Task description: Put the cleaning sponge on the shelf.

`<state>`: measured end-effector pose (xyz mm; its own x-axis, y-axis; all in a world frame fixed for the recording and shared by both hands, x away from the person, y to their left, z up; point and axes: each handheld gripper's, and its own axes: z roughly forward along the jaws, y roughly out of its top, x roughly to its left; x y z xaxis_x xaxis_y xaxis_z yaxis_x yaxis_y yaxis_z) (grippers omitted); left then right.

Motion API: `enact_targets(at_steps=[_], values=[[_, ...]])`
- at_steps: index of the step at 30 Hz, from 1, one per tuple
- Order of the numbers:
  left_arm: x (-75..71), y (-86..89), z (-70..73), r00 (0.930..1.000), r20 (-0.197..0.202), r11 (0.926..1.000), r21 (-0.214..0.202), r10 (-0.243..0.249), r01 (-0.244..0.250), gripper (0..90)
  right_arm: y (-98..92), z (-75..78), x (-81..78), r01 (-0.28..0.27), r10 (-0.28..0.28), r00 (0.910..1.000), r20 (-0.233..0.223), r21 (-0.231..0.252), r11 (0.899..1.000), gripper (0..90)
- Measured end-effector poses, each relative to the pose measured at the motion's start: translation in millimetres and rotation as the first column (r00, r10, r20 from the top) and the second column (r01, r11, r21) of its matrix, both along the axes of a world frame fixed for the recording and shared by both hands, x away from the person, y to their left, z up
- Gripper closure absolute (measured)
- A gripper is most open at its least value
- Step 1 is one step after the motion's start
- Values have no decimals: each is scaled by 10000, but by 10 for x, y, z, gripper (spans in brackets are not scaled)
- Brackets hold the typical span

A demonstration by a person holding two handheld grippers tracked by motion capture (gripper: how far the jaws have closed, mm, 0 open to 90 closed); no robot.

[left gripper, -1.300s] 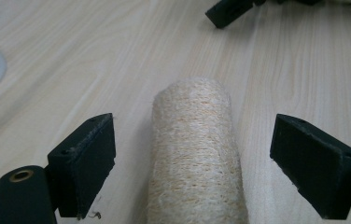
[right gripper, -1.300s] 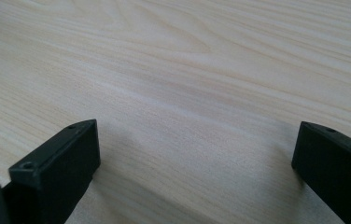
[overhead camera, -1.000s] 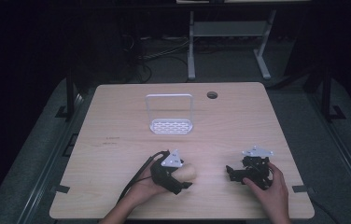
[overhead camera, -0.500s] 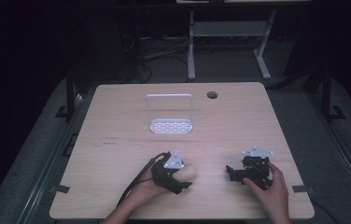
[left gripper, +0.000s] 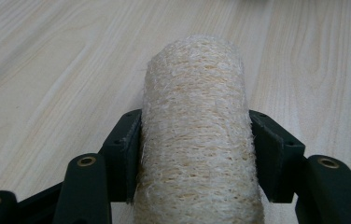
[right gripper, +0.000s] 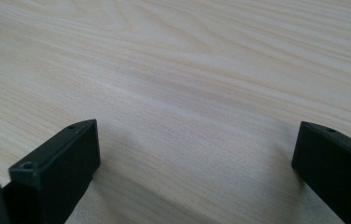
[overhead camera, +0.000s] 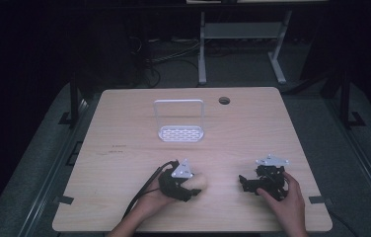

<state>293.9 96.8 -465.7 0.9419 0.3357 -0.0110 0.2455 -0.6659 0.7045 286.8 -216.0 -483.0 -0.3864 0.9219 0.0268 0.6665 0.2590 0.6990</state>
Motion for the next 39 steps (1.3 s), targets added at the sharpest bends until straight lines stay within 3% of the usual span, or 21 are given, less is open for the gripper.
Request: enact_targets(at_steps=[11,39], values=[[2,20,20,9999,-92,10000,-10,62,-63,414,0,0,0,-5,5,10000,1,-2,10000,5],[141,297,156,9963,39,9961,-197,863,-862,415,0,0,0,-4,4,10000,-1,0,10000,5]])
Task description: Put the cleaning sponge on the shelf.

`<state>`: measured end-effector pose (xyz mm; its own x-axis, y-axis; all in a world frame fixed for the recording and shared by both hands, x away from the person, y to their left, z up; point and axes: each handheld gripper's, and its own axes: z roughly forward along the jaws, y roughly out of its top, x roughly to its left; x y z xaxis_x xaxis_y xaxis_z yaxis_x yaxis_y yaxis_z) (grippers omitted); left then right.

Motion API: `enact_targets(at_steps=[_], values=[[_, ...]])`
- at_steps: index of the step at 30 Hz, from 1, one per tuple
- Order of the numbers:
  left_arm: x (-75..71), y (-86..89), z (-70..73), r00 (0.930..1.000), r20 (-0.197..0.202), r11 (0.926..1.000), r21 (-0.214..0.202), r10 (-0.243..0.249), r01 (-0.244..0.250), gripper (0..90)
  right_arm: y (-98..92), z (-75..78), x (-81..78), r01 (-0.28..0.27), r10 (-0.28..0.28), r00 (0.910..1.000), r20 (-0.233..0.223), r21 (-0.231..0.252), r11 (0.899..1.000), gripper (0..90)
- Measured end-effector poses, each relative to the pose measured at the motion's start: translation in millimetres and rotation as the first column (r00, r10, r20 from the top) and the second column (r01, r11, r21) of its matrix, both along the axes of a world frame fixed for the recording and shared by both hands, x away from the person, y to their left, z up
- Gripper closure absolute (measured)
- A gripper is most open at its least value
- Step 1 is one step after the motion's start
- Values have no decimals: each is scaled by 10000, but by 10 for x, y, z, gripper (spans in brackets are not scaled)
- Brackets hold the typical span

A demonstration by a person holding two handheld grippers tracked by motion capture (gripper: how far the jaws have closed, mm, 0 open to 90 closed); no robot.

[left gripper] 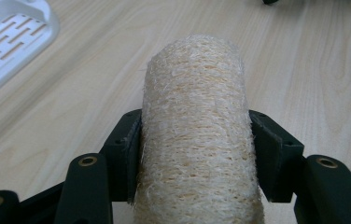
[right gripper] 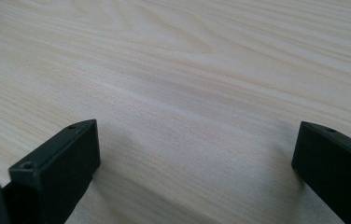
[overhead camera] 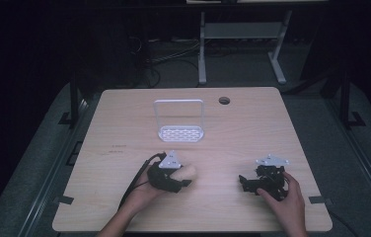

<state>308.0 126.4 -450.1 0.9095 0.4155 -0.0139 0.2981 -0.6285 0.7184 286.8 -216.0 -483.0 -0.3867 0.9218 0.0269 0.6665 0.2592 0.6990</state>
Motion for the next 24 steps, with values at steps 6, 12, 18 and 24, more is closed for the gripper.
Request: enact_targets(at_steps=[6,12,18,24], values=[[66,60,56,9995,114,9995,-19,308,-308,415,0,0,0,3,-3,10000,0,1,10000,5],[140,107,82,9984,223,9987,-30,513,-512,415,0,0,0,2,-2,10000,0,0,10000,5],[227,138,87,9977,158,9978,-40,666,-665,415,0,0,0,0,0,10000,1,0,10000,5],[308,167,100,9963,104,9964,43,849,-850,415,0,0,0,0,0,10000,3,-1,10000,5]])
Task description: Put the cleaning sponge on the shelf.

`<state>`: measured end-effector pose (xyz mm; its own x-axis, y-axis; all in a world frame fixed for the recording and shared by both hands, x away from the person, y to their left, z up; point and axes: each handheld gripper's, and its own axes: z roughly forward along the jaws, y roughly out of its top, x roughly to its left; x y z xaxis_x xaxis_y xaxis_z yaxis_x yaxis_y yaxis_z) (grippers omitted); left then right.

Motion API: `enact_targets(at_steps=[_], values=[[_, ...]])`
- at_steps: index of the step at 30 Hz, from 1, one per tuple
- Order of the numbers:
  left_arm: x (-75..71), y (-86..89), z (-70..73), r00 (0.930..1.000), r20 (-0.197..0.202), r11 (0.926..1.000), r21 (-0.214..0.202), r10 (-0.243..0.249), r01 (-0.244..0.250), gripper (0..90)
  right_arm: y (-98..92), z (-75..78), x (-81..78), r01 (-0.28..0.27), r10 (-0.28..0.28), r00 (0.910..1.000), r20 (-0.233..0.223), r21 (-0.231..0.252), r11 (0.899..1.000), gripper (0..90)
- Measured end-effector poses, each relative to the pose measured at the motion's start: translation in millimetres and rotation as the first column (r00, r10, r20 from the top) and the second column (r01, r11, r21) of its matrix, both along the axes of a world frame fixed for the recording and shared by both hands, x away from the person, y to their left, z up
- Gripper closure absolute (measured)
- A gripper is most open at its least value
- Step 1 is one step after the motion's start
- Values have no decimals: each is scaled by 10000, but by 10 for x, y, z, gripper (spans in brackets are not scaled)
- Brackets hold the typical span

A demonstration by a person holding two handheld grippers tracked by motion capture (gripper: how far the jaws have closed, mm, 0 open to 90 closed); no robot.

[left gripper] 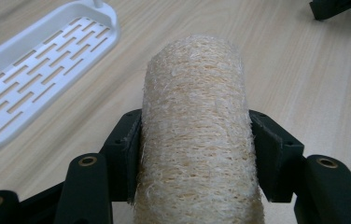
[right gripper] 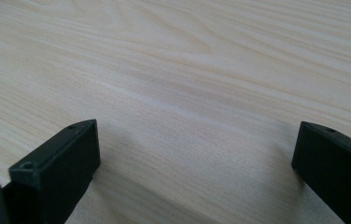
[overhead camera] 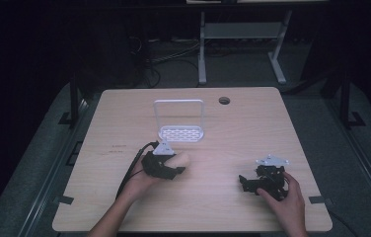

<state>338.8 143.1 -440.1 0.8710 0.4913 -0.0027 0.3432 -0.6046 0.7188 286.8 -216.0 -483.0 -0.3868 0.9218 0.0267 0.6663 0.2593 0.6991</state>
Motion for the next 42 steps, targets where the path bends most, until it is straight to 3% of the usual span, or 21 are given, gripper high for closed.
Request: enact_targets(at_steps=[42], values=[[508,-20,64,9947,148,9947,-108,1022,-1020,416,0,0,0,1,-1,10000,-3,4,10000,5]])
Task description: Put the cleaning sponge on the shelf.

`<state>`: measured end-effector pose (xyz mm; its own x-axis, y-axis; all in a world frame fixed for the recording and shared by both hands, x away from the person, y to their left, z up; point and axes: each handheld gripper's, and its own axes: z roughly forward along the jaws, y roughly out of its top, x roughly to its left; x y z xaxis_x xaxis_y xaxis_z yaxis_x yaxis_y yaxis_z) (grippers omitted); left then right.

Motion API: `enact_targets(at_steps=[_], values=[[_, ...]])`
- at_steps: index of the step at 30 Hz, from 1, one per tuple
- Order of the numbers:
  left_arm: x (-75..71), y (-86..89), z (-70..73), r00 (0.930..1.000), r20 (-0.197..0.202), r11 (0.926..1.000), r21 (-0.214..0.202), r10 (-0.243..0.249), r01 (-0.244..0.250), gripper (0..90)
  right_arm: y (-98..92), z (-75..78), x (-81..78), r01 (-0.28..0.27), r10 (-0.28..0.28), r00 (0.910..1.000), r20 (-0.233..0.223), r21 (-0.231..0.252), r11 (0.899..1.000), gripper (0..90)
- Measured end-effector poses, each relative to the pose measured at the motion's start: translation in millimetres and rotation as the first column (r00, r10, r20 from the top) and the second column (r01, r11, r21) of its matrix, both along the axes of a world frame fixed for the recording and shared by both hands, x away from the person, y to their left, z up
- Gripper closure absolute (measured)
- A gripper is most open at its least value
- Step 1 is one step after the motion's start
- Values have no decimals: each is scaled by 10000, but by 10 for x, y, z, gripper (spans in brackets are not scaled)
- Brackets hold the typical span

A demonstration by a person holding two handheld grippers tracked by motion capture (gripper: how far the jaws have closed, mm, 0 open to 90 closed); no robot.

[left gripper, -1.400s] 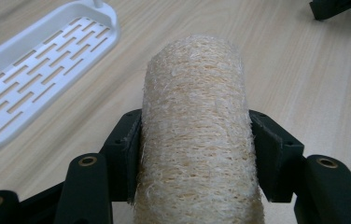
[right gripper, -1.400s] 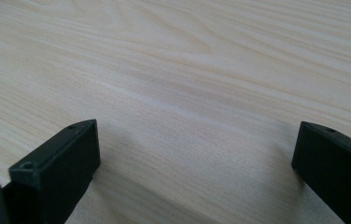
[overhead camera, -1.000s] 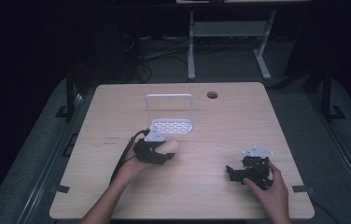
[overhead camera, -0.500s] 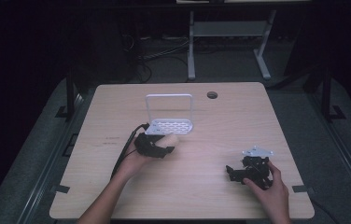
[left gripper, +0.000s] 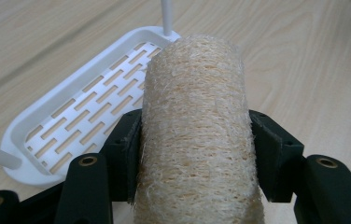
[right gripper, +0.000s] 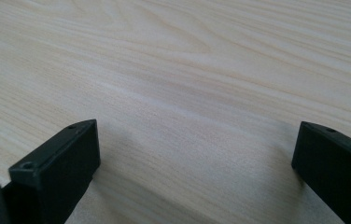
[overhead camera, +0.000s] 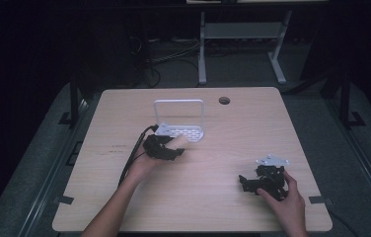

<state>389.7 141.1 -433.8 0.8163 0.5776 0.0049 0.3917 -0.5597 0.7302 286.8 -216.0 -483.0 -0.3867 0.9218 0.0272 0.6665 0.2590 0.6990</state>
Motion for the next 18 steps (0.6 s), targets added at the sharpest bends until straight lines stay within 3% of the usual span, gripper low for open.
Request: enact_targets(at_steps=[18], values=[[278,-113,-16,9991,51,9991,-121,415,-414,416,0,0,0,1,-1,10000,1,1,10000,5]])
